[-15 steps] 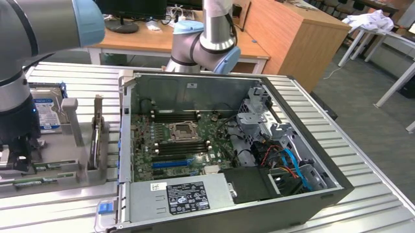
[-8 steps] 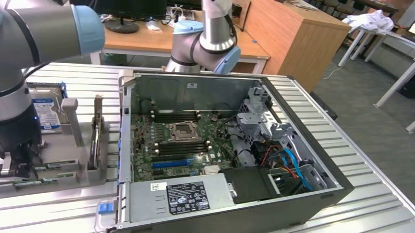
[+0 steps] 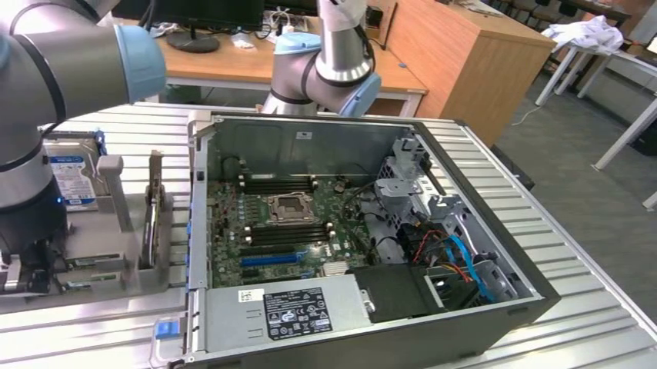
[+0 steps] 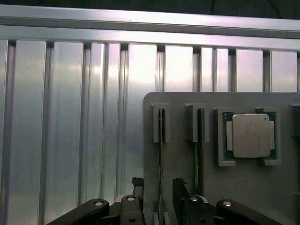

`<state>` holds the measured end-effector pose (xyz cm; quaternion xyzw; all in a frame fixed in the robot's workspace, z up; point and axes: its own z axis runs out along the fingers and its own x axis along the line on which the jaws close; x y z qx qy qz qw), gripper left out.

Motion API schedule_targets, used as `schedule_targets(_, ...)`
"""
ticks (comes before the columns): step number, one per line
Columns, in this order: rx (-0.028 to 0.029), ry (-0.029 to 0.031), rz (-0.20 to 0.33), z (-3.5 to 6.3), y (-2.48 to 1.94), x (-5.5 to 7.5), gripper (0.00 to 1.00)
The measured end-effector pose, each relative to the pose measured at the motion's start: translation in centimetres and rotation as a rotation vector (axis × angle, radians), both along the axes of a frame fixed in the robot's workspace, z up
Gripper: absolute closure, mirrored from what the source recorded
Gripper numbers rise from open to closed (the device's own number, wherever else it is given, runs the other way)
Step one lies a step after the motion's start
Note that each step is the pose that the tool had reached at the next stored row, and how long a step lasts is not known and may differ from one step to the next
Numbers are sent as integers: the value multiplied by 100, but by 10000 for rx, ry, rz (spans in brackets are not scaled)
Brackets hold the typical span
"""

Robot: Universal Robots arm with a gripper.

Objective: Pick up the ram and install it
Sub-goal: 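Pick up the ram and move it above insertion slot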

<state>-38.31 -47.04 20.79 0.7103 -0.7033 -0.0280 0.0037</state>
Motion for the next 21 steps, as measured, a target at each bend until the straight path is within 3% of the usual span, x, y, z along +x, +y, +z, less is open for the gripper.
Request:
schedule_targets(8, -1, 2, 3, -89, -16, 2, 62)
schedule_targets(16, 1, -1, 4, -107, 28, 9, 62)
schedule_targets(21, -1, 1, 3, -110, 29, 9, 62)
